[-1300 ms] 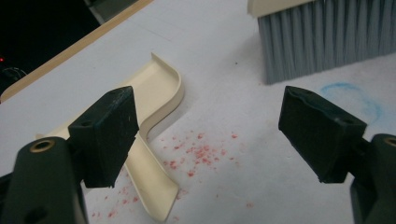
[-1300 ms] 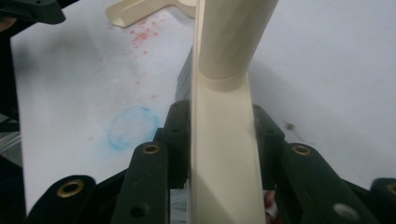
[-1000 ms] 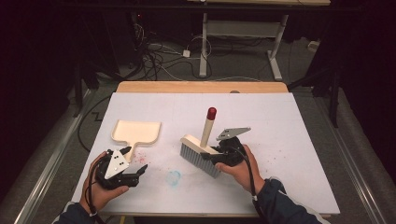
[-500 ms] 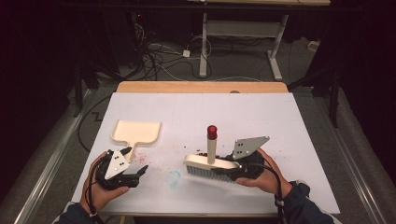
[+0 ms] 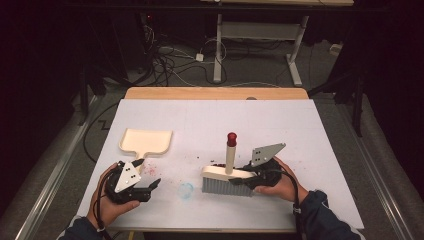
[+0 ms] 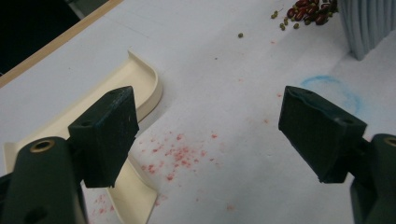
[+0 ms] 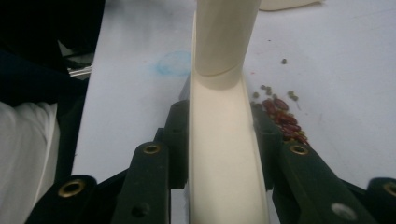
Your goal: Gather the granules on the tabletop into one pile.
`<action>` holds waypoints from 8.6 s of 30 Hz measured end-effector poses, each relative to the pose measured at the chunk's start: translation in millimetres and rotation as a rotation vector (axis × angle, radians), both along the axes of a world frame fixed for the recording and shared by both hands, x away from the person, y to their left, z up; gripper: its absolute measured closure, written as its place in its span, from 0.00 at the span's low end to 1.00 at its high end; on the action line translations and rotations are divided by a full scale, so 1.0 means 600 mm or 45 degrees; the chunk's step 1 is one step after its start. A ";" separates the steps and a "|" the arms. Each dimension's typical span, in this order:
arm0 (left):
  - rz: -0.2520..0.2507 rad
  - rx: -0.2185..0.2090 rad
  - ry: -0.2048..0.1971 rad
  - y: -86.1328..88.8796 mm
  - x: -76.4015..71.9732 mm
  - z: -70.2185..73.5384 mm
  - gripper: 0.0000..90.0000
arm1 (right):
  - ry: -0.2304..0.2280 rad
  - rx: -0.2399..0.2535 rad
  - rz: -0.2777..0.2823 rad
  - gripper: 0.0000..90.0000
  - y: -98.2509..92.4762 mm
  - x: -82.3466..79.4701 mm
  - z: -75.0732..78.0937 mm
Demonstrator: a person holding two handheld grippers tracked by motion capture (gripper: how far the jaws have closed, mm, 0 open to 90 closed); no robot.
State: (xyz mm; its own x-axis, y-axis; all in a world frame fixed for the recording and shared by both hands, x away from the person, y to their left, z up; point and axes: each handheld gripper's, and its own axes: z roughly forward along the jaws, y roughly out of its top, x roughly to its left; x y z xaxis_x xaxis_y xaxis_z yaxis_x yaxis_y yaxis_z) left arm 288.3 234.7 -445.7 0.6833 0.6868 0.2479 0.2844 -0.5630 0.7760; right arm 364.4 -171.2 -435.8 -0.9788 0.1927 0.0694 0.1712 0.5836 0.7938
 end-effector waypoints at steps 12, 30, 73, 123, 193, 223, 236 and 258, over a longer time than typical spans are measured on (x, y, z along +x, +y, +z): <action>-0.002 -0.004 0.004 -0.001 0.001 0.000 0.21 | -0.050 0.028 -0.088 0.75 -0.003 0.011 0.015; 0.003 0.005 0.015 0.001 0.003 -0.003 0.21 | -0.237 -0.157 -0.201 0.75 0.133 0.086 0.048; -0.017 0.018 0.034 -0.006 -0.001 0.000 0.22 | -0.230 -0.143 -0.791 0.75 -0.035 -0.015 0.028; -0.067 -0.010 0.040 -0.013 -0.003 0.002 0.23 | -0.299 -0.006 -0.991 0.75 0.040 -0.069 0.052; -0.050 0.016 0.048 -0.014 -0.005 0.006 0.23 | 0.077 0.068 -0.560 0.75 -0.205 -0.114 0.092; -0.055 0.018 0.069 -0.024 -0.004 0.006 0.23 | 0.233 -0.117 -0.877 0.37 -0.266 0.005 -0.007; -0.039 0.015 0.052 -0.023 -0.005 0.012 0.23 | 0.107 -0.165 -0.970 0.23 -0.254 -0.031 0.026; -0.019 0.020 0.036 -0.025 -0.003 0.011 0.23 | -0.359 -0.135 -1.198 0.24 -0.250 -0.081 0.093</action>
